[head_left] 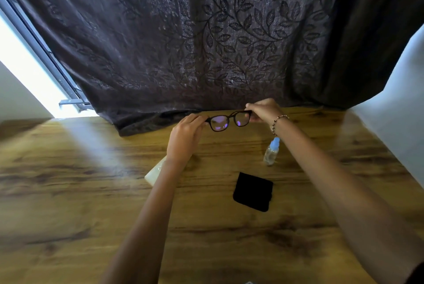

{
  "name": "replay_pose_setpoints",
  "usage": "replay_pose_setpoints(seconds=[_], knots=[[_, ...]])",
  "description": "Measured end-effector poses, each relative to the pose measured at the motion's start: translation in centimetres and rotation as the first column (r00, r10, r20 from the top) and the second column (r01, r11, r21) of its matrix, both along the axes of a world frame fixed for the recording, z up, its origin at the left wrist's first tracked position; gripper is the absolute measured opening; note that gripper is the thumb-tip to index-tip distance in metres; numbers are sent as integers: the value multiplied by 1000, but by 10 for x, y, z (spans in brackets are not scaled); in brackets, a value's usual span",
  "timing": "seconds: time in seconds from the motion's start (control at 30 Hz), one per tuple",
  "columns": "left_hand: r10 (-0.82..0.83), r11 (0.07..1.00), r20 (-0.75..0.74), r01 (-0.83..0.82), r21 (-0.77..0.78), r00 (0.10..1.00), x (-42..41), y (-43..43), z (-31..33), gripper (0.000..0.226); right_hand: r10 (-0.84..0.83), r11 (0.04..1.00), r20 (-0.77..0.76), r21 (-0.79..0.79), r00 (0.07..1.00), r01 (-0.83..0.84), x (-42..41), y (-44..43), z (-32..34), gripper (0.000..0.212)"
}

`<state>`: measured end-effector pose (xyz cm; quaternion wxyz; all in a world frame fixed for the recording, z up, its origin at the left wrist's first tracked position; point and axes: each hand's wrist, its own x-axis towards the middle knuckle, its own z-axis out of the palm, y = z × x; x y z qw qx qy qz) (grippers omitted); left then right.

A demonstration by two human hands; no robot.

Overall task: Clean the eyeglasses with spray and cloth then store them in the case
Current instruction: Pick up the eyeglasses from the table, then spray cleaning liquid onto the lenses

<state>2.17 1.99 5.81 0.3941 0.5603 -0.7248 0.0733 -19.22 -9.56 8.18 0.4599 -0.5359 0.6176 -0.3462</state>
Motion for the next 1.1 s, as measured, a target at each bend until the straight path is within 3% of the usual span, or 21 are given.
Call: replay_pose_setpoints(seconds=[0.07, 0.17, 0.23, 0.33, 0.43, 0.53, 0.6, 0.73, 0.83, 0.97, 1.1], knots=[[27, 1000, -38, -27, -3, 999, -3, -1, -1, 18, 49, 994, 3, -93, 999, -49, -10, 9, -2, 22], [62, 998, -79, -61, 21, 995, -6, -3, -6, 20, 100, 958, -133, -254, 986, -132, -30, 28, -15, 19], [75, 997, -87, -73, 34, 993, -8, -5, -10, 21, 73, 946, -198, -295, 977, -131, -44, 39, -28, 16], [87, 996, -94, -84, 41, 992, -13, -7, -15, 20, 57, 949, -165, -298, 985, -104, -61, 54, -45, 18], [77, 996, -128, -70, 62, 989, -18, -7, -20, 20, 47, 950, -98, -302, 994, -75, -74, 67, -59, 38], [63, 995, -145, -51, 86, 987, -22, -7, -23, 21, 83, 948, -194, -286, 977, -138, -84, 79, -76, 68], [66, 994, -161, -50, 101, 985, -24, -7, -25, 21, 100, 955, -216, -253, 971, -155, -86, 84, -88, 74], [61, 993, -195, -39, 112, 979, -25, -3, -29, 21, 63, 958, -107, -272, 992, -90, -79, 88, -93, 55], [79, 989, -218, -50, 136, 973, -24, 0, -32, 22, 49, 950, -7, -308, 999, -49, -65, 89, -82, 59], [119, 986, -274, -82, 143, 954, -26, 1, -33, 22, 139, 894, 38, -435, 990, -109, -37, 95, -61, 56], [151, 983, -347, -102, 156, 926, -33, 1, -35, 23, 203, 888, 124, -442, 971, -129, -7, 96, -48, 45]])
